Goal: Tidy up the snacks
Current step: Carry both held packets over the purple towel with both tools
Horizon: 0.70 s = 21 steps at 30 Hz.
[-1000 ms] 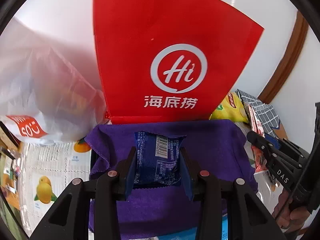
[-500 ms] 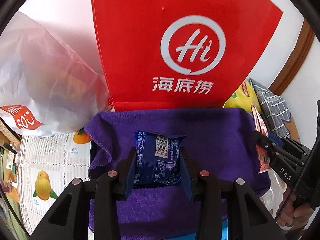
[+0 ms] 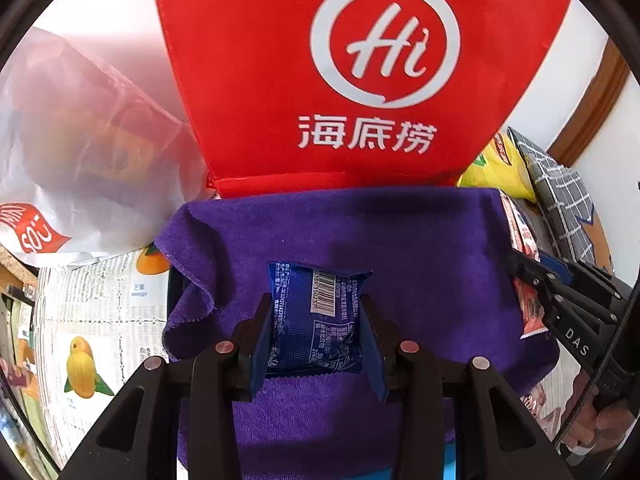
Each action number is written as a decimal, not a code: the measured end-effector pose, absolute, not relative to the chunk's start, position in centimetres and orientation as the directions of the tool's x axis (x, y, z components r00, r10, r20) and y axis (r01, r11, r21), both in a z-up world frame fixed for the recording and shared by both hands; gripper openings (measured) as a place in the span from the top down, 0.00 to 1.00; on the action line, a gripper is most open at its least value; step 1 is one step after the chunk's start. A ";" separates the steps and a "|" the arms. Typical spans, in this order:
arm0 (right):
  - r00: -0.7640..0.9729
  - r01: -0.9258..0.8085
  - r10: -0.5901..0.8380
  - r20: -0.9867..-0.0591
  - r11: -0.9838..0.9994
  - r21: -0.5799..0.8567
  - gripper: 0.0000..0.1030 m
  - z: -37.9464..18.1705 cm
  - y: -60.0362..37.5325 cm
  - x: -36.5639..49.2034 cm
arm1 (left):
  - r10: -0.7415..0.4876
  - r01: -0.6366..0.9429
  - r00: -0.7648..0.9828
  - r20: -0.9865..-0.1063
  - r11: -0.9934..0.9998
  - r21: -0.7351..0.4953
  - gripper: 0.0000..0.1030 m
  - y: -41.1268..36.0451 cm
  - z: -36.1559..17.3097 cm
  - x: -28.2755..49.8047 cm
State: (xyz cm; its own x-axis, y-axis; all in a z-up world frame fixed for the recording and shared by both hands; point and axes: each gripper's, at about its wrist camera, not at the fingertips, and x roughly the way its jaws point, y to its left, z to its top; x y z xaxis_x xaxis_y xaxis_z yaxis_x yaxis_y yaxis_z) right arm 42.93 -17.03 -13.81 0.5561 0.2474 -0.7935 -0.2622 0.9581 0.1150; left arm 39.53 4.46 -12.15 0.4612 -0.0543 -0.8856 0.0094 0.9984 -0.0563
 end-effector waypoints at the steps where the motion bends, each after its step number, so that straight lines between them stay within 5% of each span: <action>1: 0.553 -0.263 0.249 -0.795 0.958 0.116 0.81 -13.9 -17.0 43.0 | -0.054 0.013 0.457 -0.888 0.998 -0.054 0.63 4.3 -12.3 39.6; 21: 0.511 -0.271 0.235 -0.827 0.957 0.104 0.80 -15.3 -16.5 43.2 | -0.047 0.006 0.396 -0.917 0.999 -0.049 0.61 3.7 -13.8 40.9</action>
